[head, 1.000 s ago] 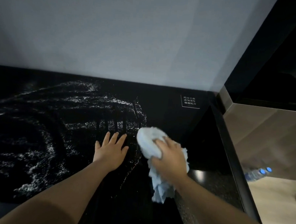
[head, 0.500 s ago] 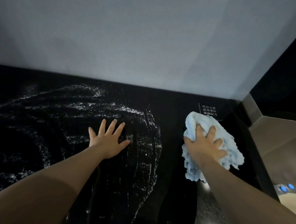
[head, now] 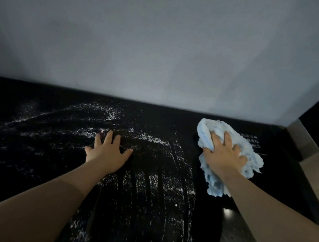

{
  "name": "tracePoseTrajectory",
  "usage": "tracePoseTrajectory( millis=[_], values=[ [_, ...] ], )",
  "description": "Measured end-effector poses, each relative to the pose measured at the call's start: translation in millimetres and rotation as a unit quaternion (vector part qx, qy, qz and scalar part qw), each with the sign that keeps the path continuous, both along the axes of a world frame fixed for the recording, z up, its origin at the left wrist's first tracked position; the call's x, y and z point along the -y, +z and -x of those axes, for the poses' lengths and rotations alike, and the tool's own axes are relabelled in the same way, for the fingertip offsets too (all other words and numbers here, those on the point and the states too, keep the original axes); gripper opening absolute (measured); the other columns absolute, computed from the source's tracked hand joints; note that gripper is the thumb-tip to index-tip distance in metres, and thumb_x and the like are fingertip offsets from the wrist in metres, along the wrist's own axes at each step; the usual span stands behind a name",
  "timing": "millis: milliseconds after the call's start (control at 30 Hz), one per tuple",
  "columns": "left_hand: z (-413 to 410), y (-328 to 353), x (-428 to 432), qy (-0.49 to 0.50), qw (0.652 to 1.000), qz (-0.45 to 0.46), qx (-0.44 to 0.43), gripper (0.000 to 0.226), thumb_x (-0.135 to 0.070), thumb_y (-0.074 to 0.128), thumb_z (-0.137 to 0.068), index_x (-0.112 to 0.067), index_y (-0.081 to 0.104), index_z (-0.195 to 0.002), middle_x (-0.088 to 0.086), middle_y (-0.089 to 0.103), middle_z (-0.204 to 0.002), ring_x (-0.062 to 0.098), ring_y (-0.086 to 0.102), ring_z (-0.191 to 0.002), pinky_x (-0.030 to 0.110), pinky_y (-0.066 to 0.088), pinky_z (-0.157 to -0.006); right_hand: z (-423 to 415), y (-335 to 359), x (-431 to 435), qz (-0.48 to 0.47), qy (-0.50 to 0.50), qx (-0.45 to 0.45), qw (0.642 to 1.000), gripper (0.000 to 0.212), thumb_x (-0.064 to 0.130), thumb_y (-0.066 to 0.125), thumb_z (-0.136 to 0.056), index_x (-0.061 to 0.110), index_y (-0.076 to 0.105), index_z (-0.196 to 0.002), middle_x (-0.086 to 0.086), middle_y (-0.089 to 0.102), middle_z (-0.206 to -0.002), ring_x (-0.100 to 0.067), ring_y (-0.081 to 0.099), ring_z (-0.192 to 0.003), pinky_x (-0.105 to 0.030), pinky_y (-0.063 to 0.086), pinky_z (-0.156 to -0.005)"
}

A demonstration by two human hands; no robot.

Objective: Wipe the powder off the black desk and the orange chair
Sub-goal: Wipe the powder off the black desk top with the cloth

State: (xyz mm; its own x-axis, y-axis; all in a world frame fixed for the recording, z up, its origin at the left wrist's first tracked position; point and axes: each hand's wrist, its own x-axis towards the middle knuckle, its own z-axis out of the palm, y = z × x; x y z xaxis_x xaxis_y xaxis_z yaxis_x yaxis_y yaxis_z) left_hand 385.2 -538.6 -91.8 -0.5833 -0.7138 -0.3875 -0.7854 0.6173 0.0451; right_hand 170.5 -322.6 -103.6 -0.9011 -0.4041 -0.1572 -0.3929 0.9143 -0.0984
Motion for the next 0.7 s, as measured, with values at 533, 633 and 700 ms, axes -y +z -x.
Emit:
tracePoseTrajectory(
  millis=[533, 633, 700],
  values=[
    [-3.4, 19.3, 23.9, -0.111, 0.986, -0.098, 0.074, 0.122, -0.055, 0.077, -0.065, -0.027, -0.005, -0.15, -0.002, -0.01, -0.158, 0.036, -0.004, -0.144, 0.048, 0.03, -0.112, -25.1, -0.1, 87.1, 0.029, 0.161, -0.047, 0.985, 0.056, 0.041, 0.043, -0.089, 0.044, 0.021, -0.139, 0.008, 0.007, -0.156, -0.035, 0.019, -0.136, -0.058, 0.022, -0.105],
    [-4.3, 20.8, 22.9, -0.112, 0.986, -0.1, 0.072, 0.121, -0.053, 0.077, -0.066, -0.027, -0.005, -0.15, -0.001, -0.01, -0.158, 0.036, -0.004, -0.144, 0.048, 0.028, -0.113, -47.6, -1.6, 74.6, 0.068, 0.279, -0.035, 0.957, 0.057, 0.035, 0.05, -0.082, 0.045, 0.032, -0.135, 0.01, 0.02, -0.152, -0.031, 0.029, -0.131, -0.05, 0.03, -0.102],
    [-4.2, 18.6, 22.9, -0.112, 0.986, -0.1, 0.071, 0.122, -0.053, 0.078, -0.065, -0.026, -0.006, -0.15, -0.001, -0.009, -0.158, 0.037, -0.004, -0.144, 0.049, 0.028, -0.112, -32.8, 7.3, 65.9, 0.13, 0.282, -0.069, 0.948, 0.056, 0.026, 0.06, -0.078, 0.034, 0.047, -0.132, 0.001, 0.035, -0.148, -0.037, 0.041, -0.12, -0.046, 0.038, -0.093]
  ],
)
